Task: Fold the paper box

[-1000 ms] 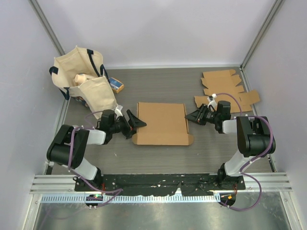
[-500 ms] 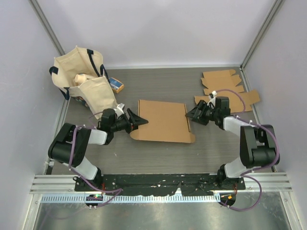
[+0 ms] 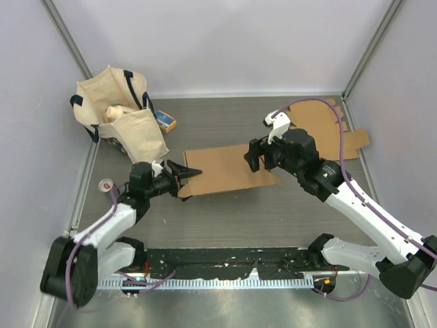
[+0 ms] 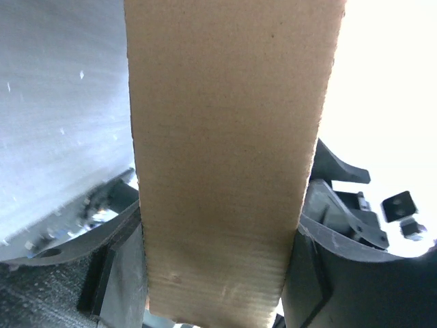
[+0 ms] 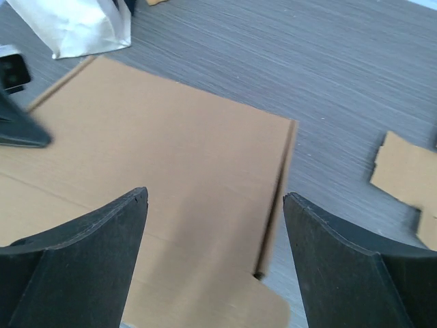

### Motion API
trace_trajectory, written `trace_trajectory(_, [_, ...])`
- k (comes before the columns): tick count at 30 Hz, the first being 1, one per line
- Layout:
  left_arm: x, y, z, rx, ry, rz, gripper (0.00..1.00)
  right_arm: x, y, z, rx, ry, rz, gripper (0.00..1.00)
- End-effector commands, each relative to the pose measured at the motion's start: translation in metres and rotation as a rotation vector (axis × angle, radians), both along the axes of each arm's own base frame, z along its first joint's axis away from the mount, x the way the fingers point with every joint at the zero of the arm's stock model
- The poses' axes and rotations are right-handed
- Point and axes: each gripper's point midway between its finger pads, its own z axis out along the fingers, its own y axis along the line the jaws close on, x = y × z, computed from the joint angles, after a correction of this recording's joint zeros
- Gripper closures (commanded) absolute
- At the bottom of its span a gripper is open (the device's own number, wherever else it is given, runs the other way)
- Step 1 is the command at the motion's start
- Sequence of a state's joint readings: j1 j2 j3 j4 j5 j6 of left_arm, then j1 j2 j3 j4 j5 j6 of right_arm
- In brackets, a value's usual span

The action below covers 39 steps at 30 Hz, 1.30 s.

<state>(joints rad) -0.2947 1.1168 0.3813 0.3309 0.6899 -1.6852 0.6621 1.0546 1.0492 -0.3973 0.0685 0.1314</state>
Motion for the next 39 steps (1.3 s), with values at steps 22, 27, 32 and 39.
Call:
trace_trajectory(22, [-0.072, 0.034, -0.034, -0.057, 0.715, 0.270, 0.53, -0.110, 0.120, 0.009, -0.491, -0.322, 0.756, 0.09])
trace_trajectory(27, [-0.069, 0.035, -0.039, -0.055, 0.731, 0.286, 0.52, -0.116, 0.134, 0.004, -0.587, -0.405, 0.795, 0.08])
trace_trajectory(32, [-0.065, 0.037, -0.038, -0.059, 0.729, 0.312, 0.52, -0.121, 0.144, -0.028, -0.720, -0.426, 0.840, 0.07])
trace_trajectory(39, [-0.063, 0.035, -0.032, -0.062, 0.727, 0.302, 0.53, -0.114, 0.154, -0.038, -0.751, -0.487, 0.850, 0.06])
